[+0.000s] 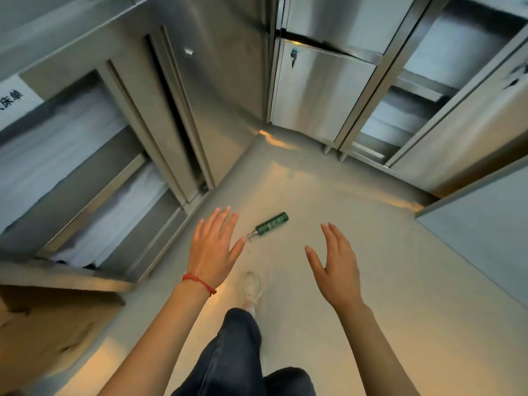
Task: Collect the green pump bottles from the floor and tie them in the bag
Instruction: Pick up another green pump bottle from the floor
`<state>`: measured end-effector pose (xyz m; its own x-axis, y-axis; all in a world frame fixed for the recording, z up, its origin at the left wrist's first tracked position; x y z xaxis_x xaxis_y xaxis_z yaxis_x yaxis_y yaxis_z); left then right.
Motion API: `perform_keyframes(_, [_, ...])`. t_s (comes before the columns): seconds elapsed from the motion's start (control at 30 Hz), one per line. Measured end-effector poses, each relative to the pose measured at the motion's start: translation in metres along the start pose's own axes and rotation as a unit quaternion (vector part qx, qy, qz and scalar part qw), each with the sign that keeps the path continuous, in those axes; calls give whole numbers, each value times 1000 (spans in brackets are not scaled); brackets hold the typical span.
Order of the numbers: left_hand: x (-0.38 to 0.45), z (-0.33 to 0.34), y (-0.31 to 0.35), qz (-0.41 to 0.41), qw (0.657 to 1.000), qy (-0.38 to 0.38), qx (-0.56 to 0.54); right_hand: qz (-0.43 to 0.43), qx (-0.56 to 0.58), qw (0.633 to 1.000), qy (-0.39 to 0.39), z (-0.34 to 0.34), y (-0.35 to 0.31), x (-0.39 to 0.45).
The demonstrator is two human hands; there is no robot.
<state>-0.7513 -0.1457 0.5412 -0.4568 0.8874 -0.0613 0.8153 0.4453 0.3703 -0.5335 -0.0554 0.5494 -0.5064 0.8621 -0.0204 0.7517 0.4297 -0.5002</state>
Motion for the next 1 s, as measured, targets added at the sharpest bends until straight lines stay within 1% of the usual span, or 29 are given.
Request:
perform_keyframes(0.1, [44, 4, 6, 2, 1000, -14, 2, -10, -9, 1000, -8, -2, 7, 44])
perform_keyframes(0.23, [98, 6, 11, -16, 999, -30, -9, -8, -26, 999, -18, -12, 17, 102])
perform_keyframes(0.33, [139, 1, 14, -23, 1000, -13, -13, -26, -33, 999, -23, -21, 20, 148])
perform_keyframes(0.4, [163, -1, 16, -33, 999, -22, -14, -37, -36, 998, -26, -25, 24, 179])
perform_keyframes(0.57, [201, -3, 20, -72, 997, 0, -19, -88, -31, 994, -62, -23, 27, 235])
perform_keyframes(0.67, [215, 3, 22, -123, 992, 9, -18, -133, -34, 985, -103, -15, 34, 272])
perform_keyframes(0.77, [220, 16, 27, -188, 982, 36, -7, -187, -20, 971, -146, -8, 42, 309])
perform_keyframes(0.87, [220, 40, 39, -263, 963, 50, -15, -244, -11, 950, -196, 1, 57, 347])
perform_keyframes(1.0, [217, 87, 54, -350, 934, 58, -47, -310, -22, 919, -243, 23, 81, 388])
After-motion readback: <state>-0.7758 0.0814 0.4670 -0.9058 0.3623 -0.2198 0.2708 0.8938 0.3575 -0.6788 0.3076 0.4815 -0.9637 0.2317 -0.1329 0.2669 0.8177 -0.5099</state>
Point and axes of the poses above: each hand's wrist, its own x-axis towards the middle knuckle, its own z-axis out of the palm, y = z × x, the point moved 1 cm from there along x, towards the middle knuckle, and after that the axes turned 7 degrees about -z, right-handed, at the moved point
